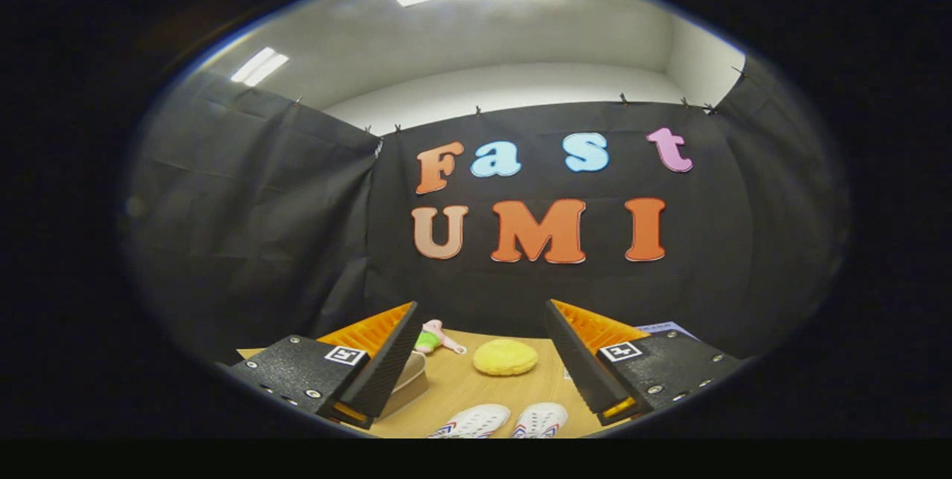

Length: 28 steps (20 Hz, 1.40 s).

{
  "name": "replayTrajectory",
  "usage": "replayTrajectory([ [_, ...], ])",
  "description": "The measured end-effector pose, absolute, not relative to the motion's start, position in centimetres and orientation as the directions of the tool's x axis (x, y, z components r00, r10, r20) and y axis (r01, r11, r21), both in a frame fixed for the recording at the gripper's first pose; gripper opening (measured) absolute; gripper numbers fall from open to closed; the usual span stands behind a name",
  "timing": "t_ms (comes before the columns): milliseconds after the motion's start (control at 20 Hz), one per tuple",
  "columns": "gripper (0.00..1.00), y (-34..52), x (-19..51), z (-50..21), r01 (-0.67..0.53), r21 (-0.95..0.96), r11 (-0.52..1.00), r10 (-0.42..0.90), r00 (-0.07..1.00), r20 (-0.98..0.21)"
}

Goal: Open the storage box then place both shoes into the box .Put the left shoe in first, then the right shoe, with the right side of both shoes facing outward in a uniform manner.

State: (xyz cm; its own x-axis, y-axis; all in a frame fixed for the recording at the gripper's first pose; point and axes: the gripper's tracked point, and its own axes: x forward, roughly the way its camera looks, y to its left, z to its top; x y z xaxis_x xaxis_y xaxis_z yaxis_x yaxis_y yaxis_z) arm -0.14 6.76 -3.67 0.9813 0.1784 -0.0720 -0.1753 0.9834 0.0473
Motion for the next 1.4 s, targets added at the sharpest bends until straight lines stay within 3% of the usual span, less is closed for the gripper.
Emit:
replayTrajectory([
  [450,0.98,12.7,-0.2,-10.4,-0.299,0.104,0.949,0.315,0.924,-0.216],
  [750,0.98,16.6,-0.8,-16.2,-0.362,0.281,0.889,0.446,0.822,-0.354],
  [1050,0.97,20.1,-2.0,-21.8,-0.328,0.484,0.811,0.555,0.69,-0.464],
  [1400,0.97,21.8,-1.7,-26.0,-0.223,0.665,0.713,0.638,0.6,-0.483],
])
